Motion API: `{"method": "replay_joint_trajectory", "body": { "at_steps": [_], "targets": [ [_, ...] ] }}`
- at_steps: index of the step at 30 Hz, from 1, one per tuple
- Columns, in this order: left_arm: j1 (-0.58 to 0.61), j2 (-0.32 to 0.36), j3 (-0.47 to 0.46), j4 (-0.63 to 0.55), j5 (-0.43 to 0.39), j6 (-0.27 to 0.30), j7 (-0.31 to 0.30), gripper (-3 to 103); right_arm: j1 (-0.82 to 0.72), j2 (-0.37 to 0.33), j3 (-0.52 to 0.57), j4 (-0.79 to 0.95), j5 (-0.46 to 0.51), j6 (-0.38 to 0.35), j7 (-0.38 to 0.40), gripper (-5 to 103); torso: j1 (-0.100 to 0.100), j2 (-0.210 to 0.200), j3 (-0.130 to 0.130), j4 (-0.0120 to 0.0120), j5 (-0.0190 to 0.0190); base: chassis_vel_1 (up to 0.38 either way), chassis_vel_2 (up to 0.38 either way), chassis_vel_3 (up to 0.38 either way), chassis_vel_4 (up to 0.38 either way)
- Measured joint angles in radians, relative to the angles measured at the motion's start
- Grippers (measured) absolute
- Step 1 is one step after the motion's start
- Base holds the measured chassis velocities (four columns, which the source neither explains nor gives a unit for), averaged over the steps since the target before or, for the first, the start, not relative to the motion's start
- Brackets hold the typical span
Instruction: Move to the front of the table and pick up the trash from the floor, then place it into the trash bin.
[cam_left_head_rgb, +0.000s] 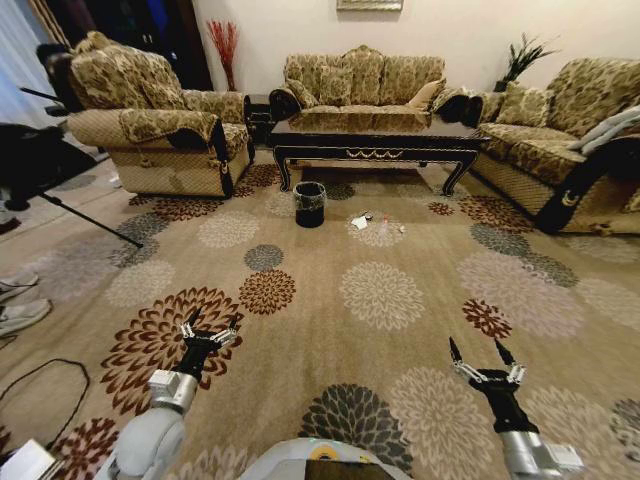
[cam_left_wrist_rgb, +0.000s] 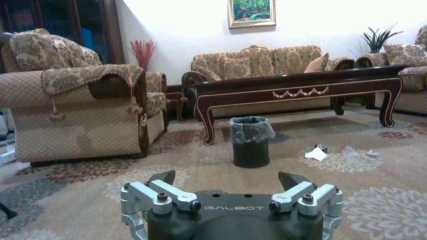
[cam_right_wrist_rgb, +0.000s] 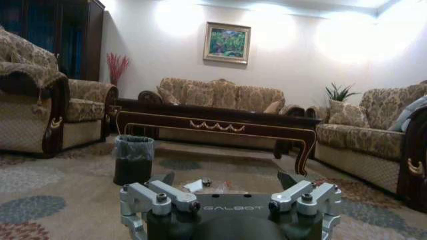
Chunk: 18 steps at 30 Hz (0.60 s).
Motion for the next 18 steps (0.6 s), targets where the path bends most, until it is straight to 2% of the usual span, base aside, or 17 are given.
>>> {"method": "replay_joint_trajectory", "body": {
  "at_steps": [18],
  "targets": [
    [-0.003, 0.006, 0.003, -0.002, -0.002, 0.0, -0.001, 100, -0.001, -0.002, 0.003, 0.003, 0.0, -0.006, 0.0, 100, 0.0, -0.071, -0.069, 0.0, 0.0, 0.0, 0.0, 0.0, 0.0]
  ]
}}
